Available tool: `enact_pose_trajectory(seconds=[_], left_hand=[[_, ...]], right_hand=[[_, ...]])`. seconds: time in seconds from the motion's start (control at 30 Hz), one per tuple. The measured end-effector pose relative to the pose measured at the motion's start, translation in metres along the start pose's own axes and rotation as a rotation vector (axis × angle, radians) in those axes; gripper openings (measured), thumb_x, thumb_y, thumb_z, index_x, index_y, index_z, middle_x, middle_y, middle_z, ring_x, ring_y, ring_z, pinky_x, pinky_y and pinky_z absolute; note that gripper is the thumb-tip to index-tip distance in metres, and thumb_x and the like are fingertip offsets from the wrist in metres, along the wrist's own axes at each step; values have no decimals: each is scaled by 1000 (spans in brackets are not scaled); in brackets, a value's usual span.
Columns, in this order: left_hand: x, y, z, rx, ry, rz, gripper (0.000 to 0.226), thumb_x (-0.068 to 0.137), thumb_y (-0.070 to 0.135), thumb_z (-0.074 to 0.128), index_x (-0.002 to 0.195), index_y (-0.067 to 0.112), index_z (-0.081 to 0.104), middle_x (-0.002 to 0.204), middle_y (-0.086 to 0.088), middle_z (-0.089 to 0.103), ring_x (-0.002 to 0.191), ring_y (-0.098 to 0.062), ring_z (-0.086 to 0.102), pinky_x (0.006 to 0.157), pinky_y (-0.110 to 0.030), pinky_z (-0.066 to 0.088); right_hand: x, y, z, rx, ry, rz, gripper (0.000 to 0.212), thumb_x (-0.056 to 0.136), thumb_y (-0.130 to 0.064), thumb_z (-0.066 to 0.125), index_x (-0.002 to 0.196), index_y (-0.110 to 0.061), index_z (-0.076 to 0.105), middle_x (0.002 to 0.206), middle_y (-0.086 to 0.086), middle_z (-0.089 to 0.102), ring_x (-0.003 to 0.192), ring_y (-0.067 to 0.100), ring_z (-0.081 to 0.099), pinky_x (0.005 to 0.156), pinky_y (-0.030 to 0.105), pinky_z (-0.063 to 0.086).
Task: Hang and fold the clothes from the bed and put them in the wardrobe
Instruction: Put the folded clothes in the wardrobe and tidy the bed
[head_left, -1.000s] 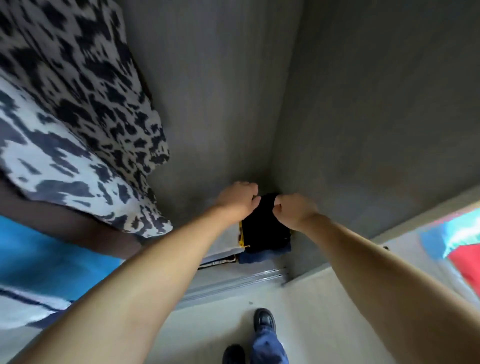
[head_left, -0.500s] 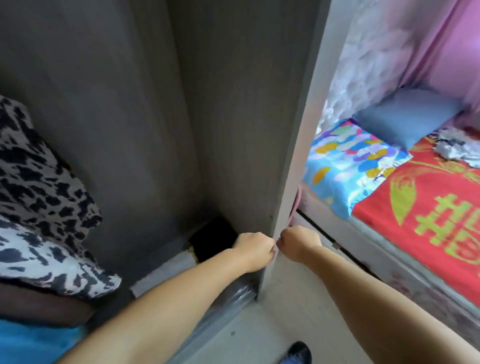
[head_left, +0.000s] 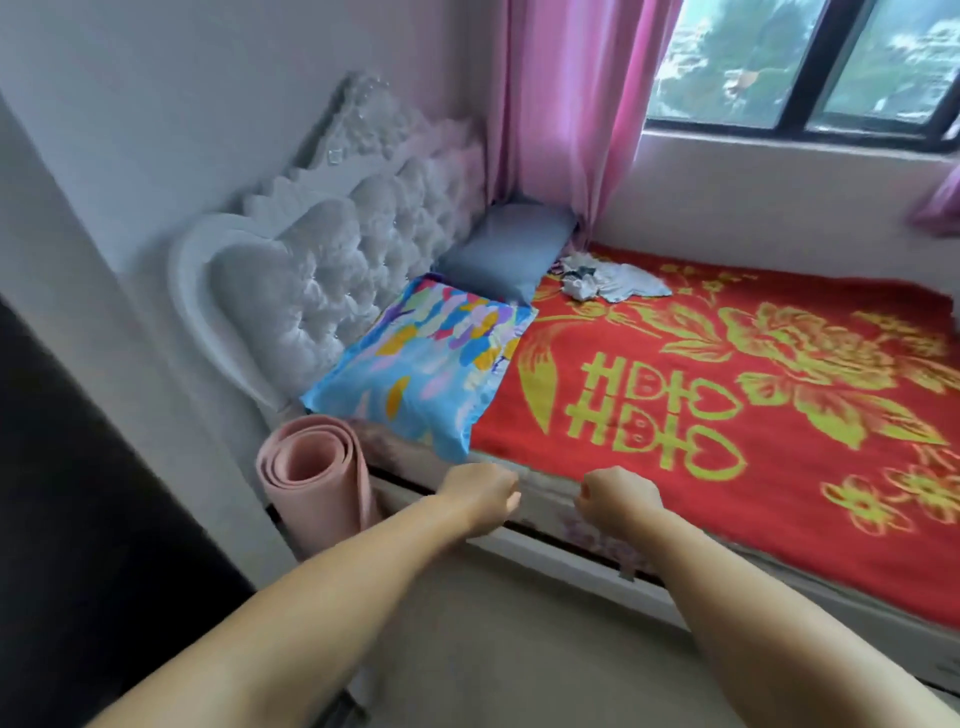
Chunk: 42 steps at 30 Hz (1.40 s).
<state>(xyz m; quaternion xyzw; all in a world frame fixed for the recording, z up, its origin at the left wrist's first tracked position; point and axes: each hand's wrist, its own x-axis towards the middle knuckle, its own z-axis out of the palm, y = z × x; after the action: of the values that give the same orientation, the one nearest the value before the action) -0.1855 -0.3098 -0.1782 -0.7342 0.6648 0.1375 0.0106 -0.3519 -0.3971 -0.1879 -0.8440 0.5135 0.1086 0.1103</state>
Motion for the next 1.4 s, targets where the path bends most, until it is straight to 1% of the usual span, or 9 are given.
enact_pose_trajectory(seconds=[0.07,0.17,0.37,0.5,0.83,0.9,1.07,1.23,1.4], left_hand=[[37,29,-4,-23,-12,21,29,97,31,40,96,10,59,109,-12,64,102,-34,59,75,-36,45],[85,65,-12,-40,-9,53,29,98,32,39,94,11,59,104,-10,64,95,-32,58,68,-34,40],[163,102,-28,-46,-34,88,33,100,32,38,93,8,60,98,-9,63,88,-32,59,67,-34,43],[211,108,-28,-30,-66,96,33,101,31,37,82,8,52,89,-11,61,78,-31,56,61,-32,38],[392,82,-32,-41,-98,114,30,99,27,38,77,9,48,79,-6,52,70,-26,47,57,-31,33],[438,72,-38,-54,-121,109,30,99,28,37,77,10,47,80,-7,52,72,-27,49,58,-31,33],[544,51,-41,-102,-204,120,30,99,28,38,78,10,48,83,-8,59,75,-29,56,60,-33,39],[632,39,7,-154,-316,65,29,100,28,37,85,13,56,85,-6,65,83,-28,63,65,-32,46],[721,19,79,-186,-344,-17,29,99,28,37,91,10,59,84,-5,64,75,-26,60,62,-33,45]], right_hand=[[16,46,-9,7,-7,53,37,95,-30,38,60,-19,38,66,-4,44,65,21,43,60,30,41],[41,106,-24,7,21,122,36,98,-27,37,65,-15,46,65,-4,44,58,18,40,51,25,34],[81,176,-47,29,45,175,35,98,-27,36,68,-14,48,68,-2,50,60,19,43,48,23,32],[116,197,-46,38,8,170,33,97,-27,36,70,-14,49,70,-1,52,62,20,45,50,24,34],[274,242,-57,69,-63,235,34,96,-26,35,63,-19,38,71,-4,48,68,20,49,52,26,37],[314,252,-63,69,-85,254,33,96,-24,34,63,-19,37,69,-5,46,65,19,46,50,25,33],[406,277,-65,89,-120,273,33,97,-24,34,64,-20,39,70,-5,50,63,17,47,51,26,37],[504,304,-24,142,-152,258,32,98,-22,33,68,-17,44,62,-7,49,56,14,48,46,23,36],[618,325,37,214,-138,194,30,99,-24,35,71,-17,44,67,-5,51,57,13,45,45,24,34]])
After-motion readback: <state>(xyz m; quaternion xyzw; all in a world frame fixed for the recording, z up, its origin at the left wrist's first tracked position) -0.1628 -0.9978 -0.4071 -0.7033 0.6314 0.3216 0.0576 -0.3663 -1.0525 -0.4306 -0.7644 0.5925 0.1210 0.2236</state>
